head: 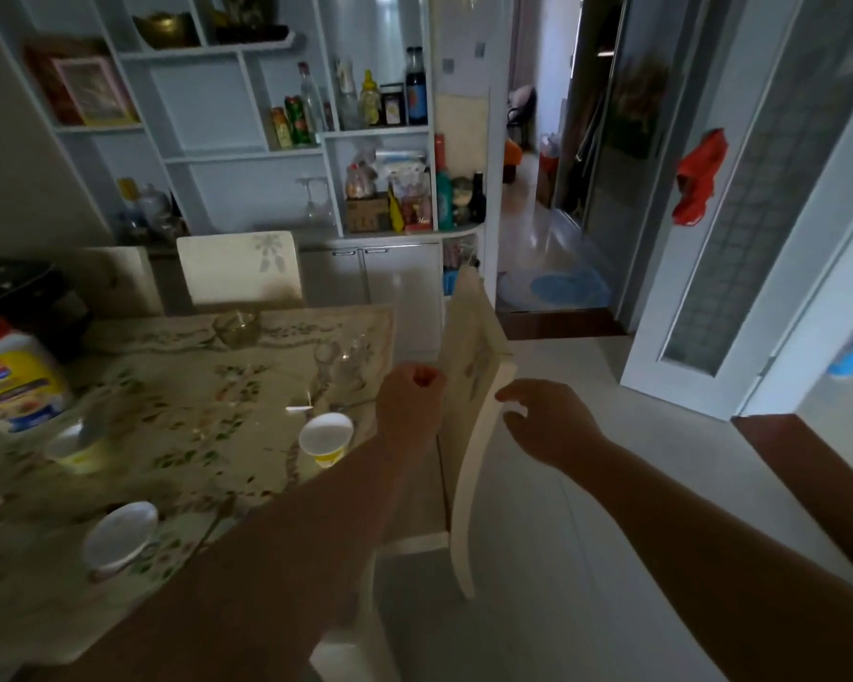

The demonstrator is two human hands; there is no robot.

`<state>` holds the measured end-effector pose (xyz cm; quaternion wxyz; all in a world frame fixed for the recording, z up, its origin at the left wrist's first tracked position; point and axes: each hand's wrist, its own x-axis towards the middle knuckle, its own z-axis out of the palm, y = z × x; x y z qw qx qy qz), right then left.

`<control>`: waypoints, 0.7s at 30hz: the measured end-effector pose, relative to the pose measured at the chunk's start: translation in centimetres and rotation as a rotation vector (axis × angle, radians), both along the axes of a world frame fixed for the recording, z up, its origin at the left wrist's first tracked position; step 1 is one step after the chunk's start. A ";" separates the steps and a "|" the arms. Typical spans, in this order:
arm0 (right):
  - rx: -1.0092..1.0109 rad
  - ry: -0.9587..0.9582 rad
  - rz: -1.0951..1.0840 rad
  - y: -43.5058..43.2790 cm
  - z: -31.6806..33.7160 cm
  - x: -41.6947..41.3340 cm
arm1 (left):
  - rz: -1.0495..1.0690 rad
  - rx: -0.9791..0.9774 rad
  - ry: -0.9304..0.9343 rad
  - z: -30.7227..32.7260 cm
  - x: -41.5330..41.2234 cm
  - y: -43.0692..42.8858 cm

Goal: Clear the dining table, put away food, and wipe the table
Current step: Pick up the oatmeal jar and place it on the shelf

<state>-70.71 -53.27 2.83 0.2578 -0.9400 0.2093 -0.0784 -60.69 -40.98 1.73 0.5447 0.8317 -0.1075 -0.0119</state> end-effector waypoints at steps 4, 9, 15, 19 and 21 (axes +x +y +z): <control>-0.025 0.018 0.033 -6.2 -0.5 5.0 | -0.019 -0.026 -0.007 -0.1 4.6 -6.0; -0.073 -0.004 0.057 -14.0 -0.5 13.2 | 0.026 -0.040 -0.043 -0.7 12.3 -14.0; -0.084 -0.032 0.123 -22.5 0.9 22.2 | -0.010 -0.049 0.020 0.0 20.8 -22.4; -0.051 -0.042 0.144 -28.4 0.5 27.8 | 0.091 -0.047 -0.010 0.2 26.0 -26.6; -0.032 -0.043 0.159 -30.4 0.1 30.1 | 0.126 -0.031 -0.003 0.1 28.2 -27.7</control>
